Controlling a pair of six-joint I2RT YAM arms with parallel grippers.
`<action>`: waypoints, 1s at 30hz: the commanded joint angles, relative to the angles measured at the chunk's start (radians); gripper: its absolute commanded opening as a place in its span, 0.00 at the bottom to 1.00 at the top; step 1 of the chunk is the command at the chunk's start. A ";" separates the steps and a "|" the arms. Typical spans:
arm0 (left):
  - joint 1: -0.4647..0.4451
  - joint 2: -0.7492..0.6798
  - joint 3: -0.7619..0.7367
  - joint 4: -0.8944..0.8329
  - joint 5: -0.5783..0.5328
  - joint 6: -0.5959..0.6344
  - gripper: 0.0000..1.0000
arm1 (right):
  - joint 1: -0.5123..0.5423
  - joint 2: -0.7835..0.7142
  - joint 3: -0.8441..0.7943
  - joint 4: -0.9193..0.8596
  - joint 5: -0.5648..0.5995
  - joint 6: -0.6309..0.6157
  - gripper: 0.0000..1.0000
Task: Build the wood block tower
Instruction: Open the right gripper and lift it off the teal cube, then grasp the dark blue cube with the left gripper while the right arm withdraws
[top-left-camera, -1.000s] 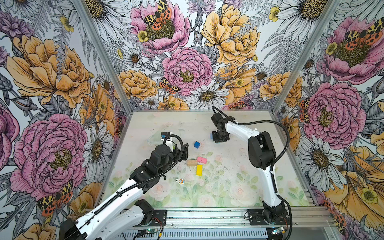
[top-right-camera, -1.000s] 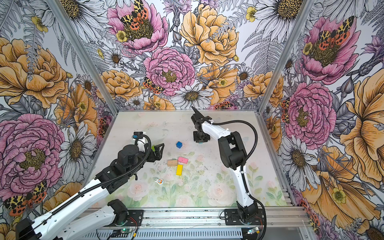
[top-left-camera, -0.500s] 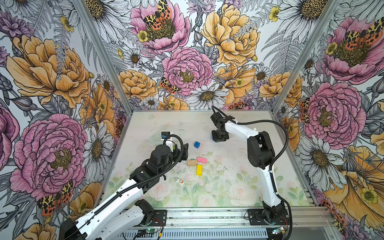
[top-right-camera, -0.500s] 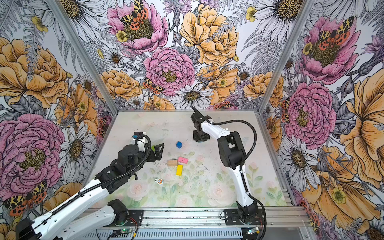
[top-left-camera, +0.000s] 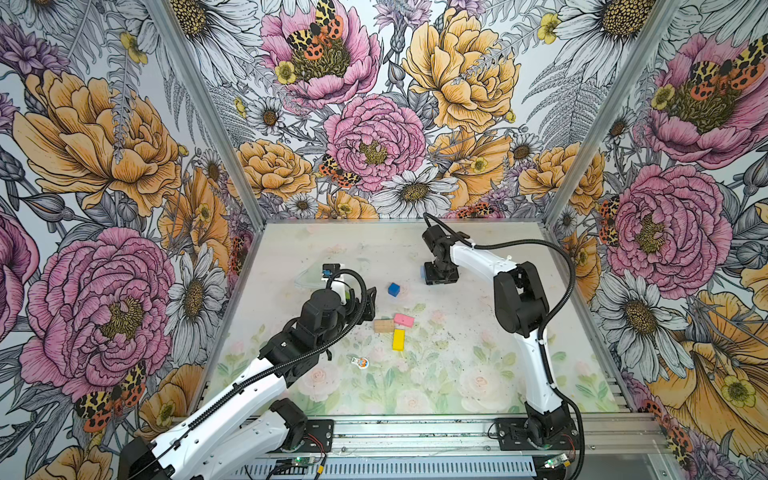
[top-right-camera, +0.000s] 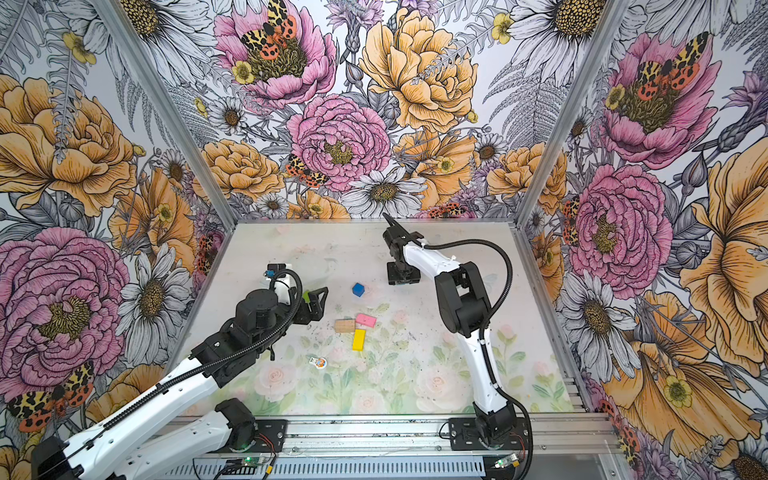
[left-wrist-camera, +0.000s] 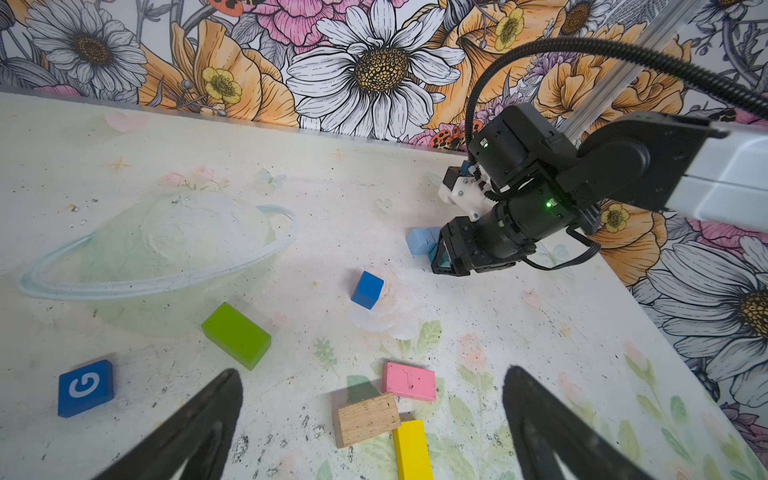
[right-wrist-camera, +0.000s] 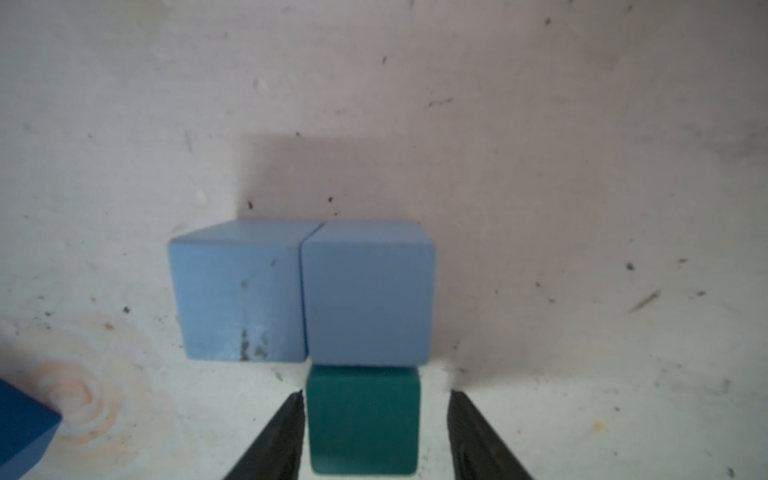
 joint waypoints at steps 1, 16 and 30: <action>0.008 -0.014 0.009 -0.014 -0.010 -0.007 0.99 | -0.001 -0.046 -0.019 0.002 0.003 -0.010 0.65; 0.006 0.114 0.024 0.009 0.094 -0.013 0.99 | 0.033 -0.511 -0.383 0.042 0.018 0.039 0.77; 0.003 0.624 0.255 0.027 0.171 0.115 0.95 | 0.028 -0.977 -0.743 0.065 0.000 0.067 0.83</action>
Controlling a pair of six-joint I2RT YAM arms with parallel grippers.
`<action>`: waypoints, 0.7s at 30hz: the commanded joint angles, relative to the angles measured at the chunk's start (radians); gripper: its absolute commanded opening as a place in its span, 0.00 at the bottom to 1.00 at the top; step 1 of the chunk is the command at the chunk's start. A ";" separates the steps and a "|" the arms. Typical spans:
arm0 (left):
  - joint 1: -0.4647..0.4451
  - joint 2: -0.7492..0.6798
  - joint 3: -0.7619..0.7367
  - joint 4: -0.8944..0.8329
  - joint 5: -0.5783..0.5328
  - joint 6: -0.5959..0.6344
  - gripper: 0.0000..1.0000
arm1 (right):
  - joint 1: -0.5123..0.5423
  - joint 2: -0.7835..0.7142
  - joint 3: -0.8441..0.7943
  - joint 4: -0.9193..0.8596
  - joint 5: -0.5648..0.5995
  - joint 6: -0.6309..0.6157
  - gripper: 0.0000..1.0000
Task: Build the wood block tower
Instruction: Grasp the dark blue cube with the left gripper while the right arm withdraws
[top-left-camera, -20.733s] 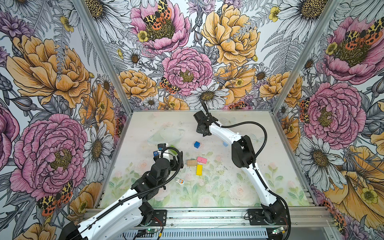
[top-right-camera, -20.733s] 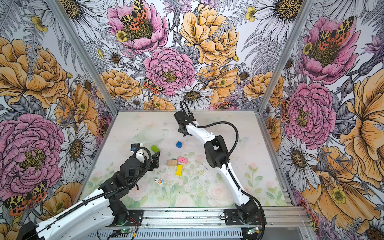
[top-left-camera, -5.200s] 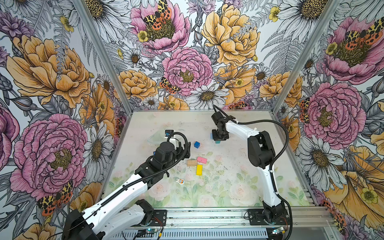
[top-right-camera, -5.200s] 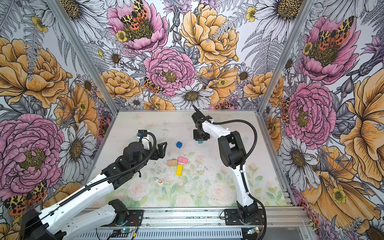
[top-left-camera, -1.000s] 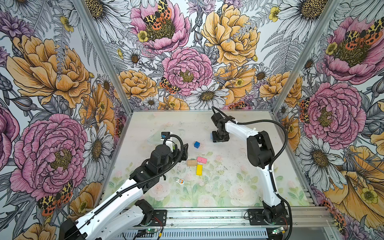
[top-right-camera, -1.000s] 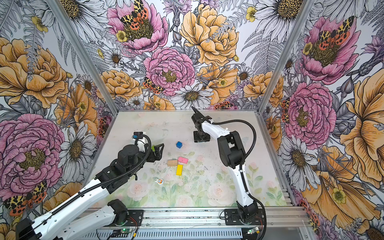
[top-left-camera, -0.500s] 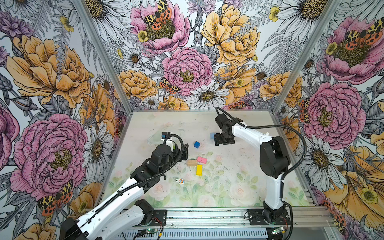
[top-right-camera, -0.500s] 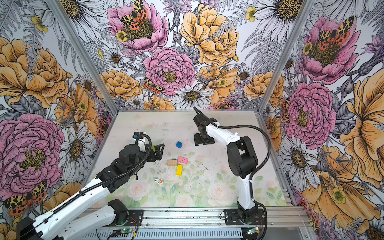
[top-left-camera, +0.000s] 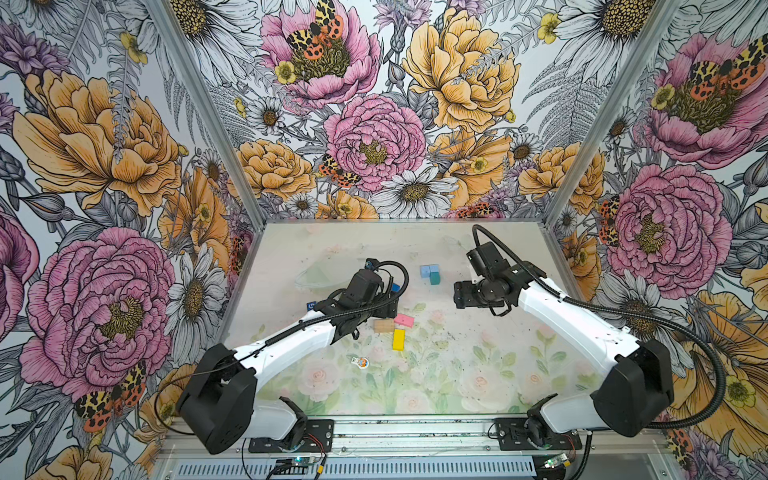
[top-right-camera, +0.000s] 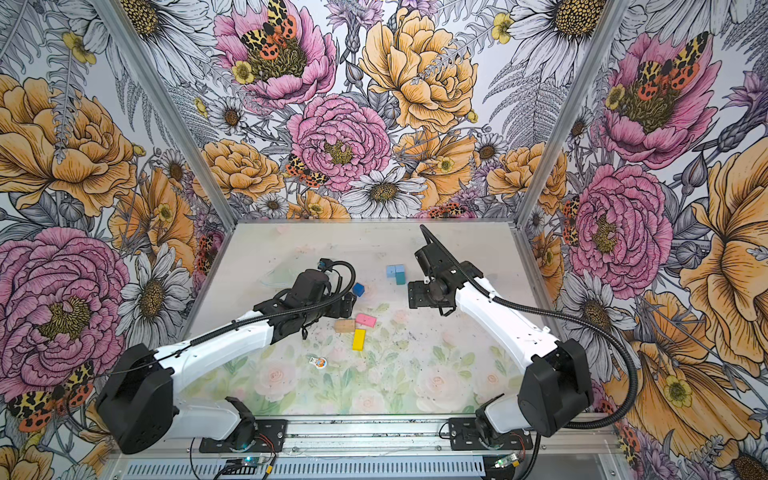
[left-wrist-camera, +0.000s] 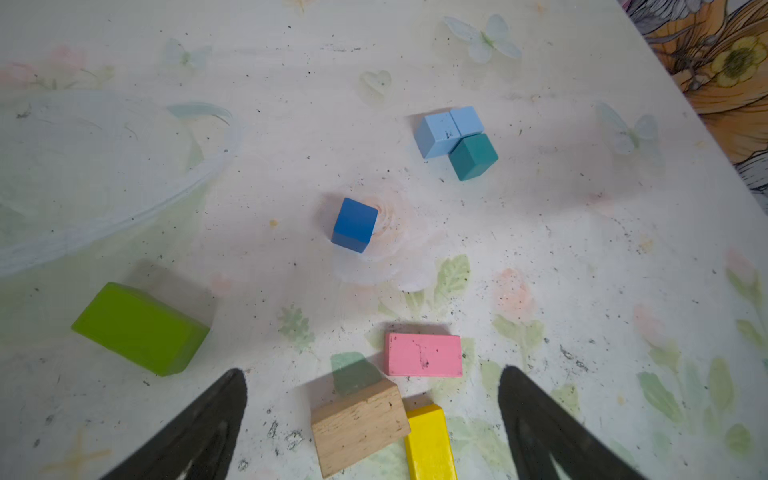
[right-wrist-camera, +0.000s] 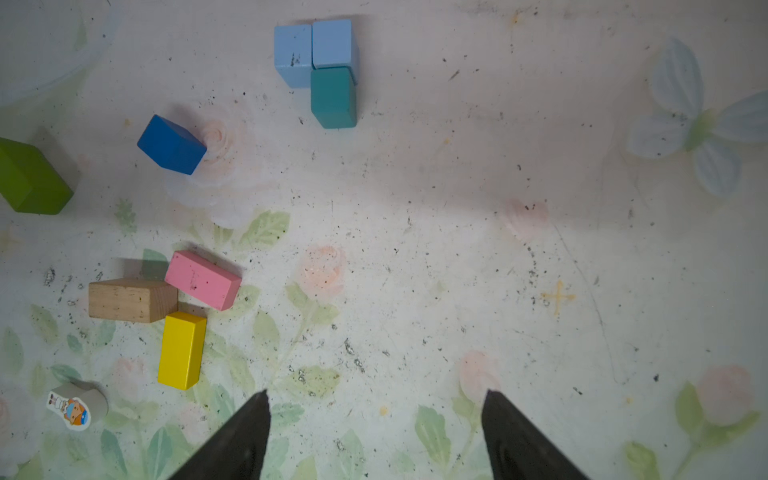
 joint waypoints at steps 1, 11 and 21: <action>0.004 0.096 0.077 0.013 0.038 0.061 0.94 | -0.008 -0.083 -0.037 0.021 -0.012 0.014 0.83; 0.019 0.368 0.344 -0.149 0.004 0.136 0.81 | -0.029 -0.221 -0.133 0.036 -0.086 0.011 0.84; 0.079 0.483 0.427 -0.206 0.001 0.177 0.79 | -0.086 -0.256 -0.153 0.034 -0.132 -0.013 0.84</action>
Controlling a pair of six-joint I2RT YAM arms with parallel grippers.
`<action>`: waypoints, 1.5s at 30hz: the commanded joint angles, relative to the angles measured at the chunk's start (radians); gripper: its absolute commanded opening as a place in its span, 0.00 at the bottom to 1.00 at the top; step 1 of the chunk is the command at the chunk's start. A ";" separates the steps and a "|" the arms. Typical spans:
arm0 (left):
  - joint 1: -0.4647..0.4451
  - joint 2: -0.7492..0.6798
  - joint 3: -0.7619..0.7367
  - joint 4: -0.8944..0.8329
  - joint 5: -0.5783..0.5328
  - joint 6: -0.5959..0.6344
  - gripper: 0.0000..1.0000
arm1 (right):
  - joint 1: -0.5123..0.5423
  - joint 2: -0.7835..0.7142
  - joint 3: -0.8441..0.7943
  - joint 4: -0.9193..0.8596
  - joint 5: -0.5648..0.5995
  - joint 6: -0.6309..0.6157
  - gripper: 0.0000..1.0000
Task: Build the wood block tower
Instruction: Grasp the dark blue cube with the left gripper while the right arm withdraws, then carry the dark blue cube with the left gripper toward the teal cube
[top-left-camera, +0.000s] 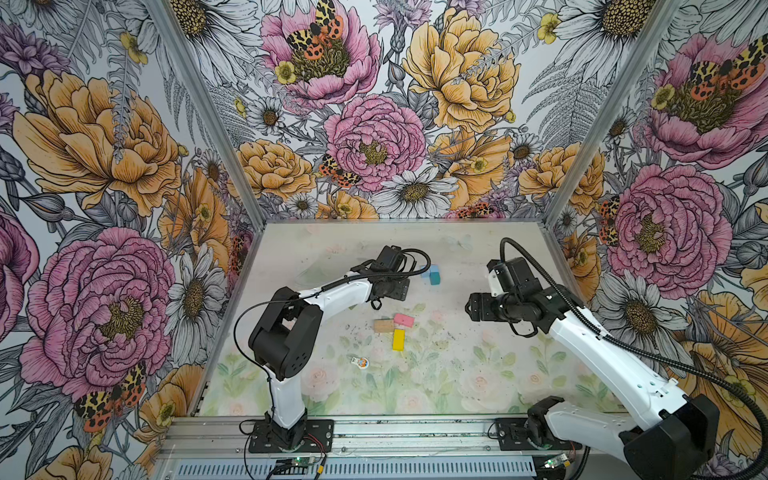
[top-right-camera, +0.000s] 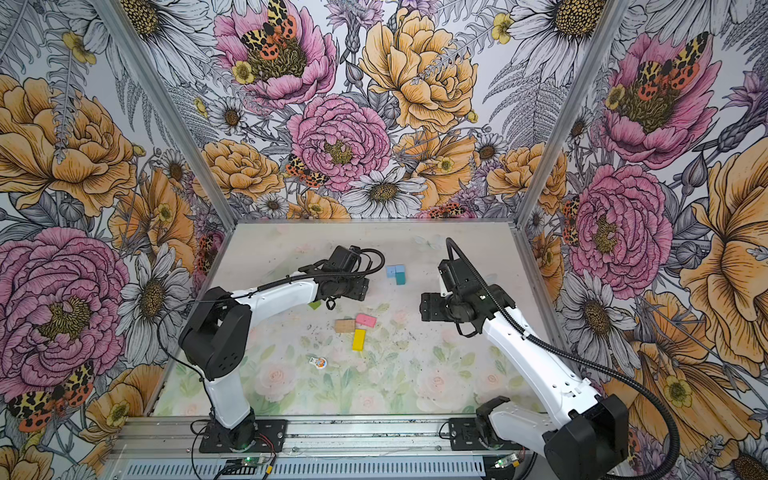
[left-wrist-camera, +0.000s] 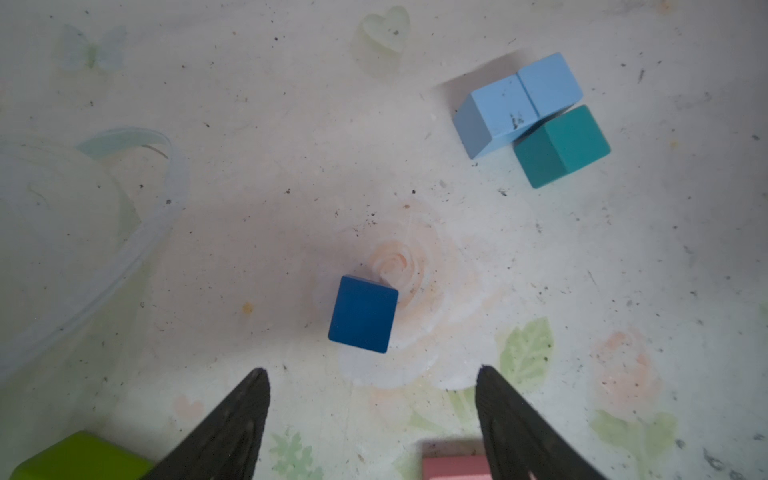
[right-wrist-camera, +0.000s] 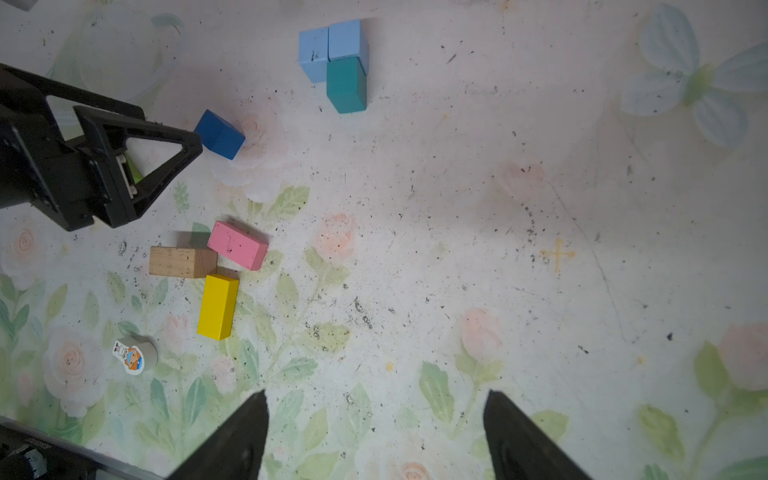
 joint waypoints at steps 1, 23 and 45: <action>0.023 0.036 0.028 -0.032 -0.006 0.028 0.78 | -0.021 -0.015 -0.002 0.024 -0.024 -0.015 0.84; 0.025 0.171 0.122 -0.034 0.051 0.062 0.48 | -0.073 -0.003 0.019 0.004 -0.025 -0.043 0.84; -0.061 0.255 0.264 -0.088 0.019 -0.131 0.34 | -0.086 -0.019 -0.008 0.004 -0.015 -0.045 0.83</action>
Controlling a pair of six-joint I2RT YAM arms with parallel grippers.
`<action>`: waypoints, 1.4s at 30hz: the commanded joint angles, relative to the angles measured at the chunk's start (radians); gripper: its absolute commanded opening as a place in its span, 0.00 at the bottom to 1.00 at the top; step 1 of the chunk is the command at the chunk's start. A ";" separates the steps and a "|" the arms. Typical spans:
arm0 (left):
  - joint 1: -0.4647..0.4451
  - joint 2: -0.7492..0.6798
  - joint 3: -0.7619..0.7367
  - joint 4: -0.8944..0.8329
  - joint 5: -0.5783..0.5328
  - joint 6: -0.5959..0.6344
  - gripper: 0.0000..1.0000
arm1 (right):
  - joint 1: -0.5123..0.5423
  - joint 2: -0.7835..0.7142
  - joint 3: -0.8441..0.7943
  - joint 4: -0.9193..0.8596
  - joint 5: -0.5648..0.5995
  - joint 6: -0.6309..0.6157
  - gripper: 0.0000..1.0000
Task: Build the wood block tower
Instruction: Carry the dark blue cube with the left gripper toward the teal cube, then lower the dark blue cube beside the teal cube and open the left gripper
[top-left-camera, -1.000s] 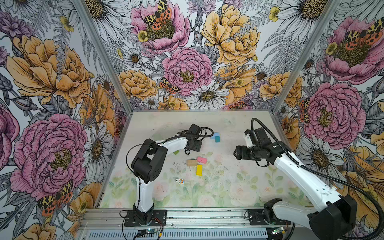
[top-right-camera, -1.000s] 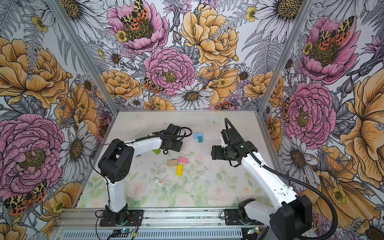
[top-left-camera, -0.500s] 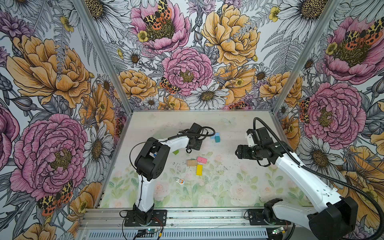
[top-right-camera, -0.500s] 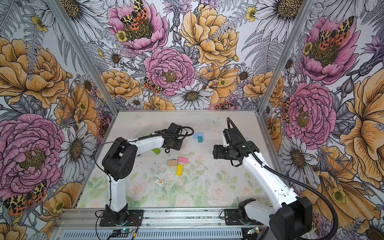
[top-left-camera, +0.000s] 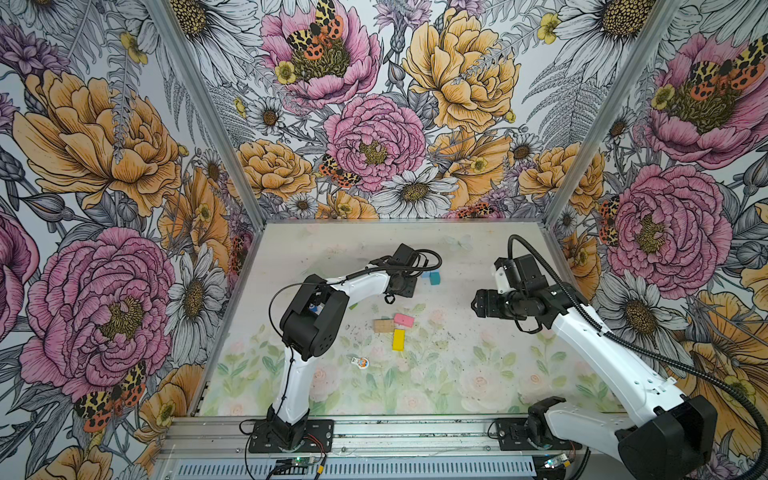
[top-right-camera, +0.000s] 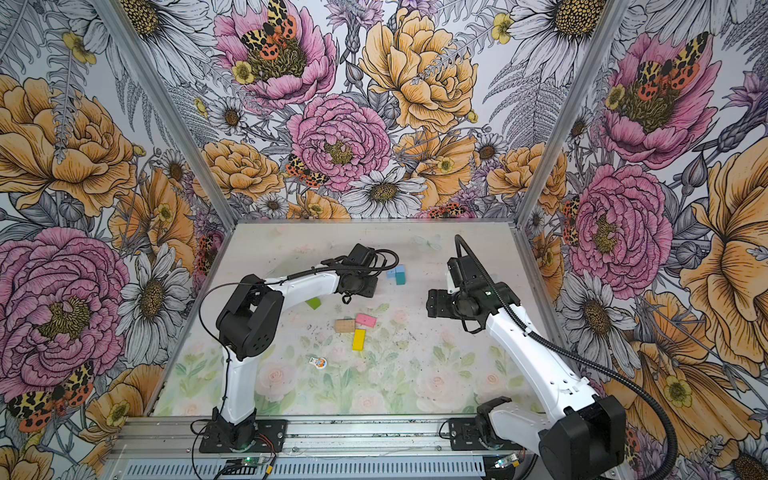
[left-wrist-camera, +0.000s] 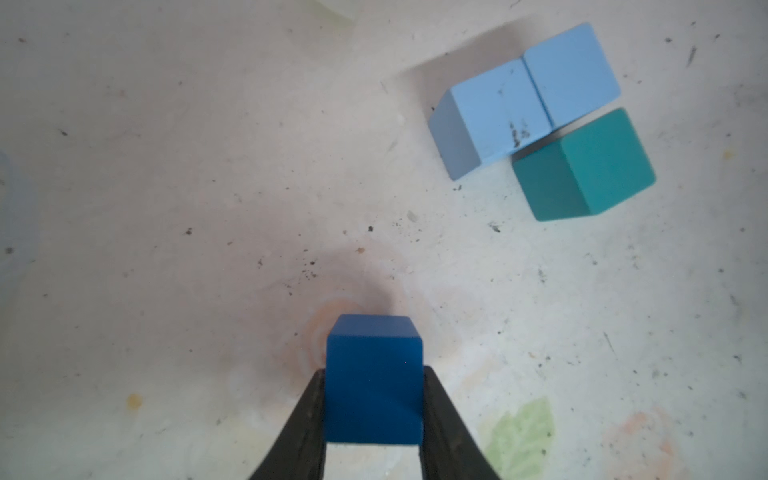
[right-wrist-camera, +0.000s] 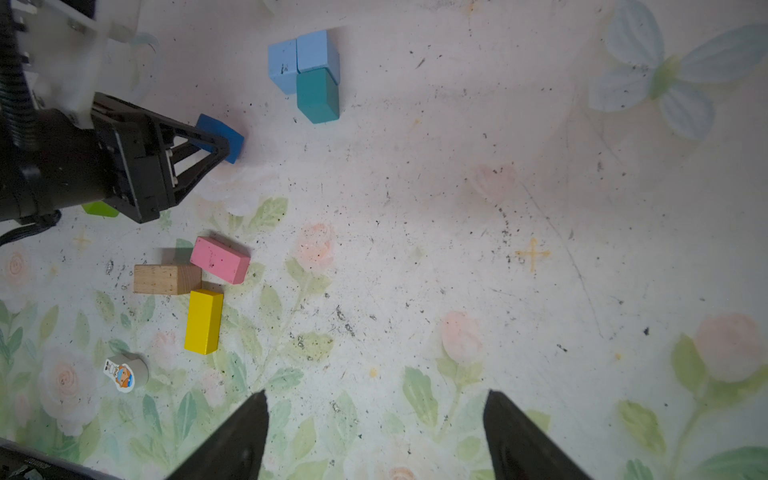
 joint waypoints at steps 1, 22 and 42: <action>-0.018 0.022 0.045 -0.025 -0.017 -0.082 0.35 | -0.008 -0.030 -0.010 0.005 0.009 -0.016 0.83; -0.043 0.116 0.200 -0.068 -0.031 -0.177 0.37 | -0.030 -0.054 -0.026 0.003 0.007 -0.029 0.83; -0.067 0.073 0.185 -0.082 -0.036 -0.183 0.51 | -0.039 -0.042 -0.024 0.003 0.000 -0.029 0.83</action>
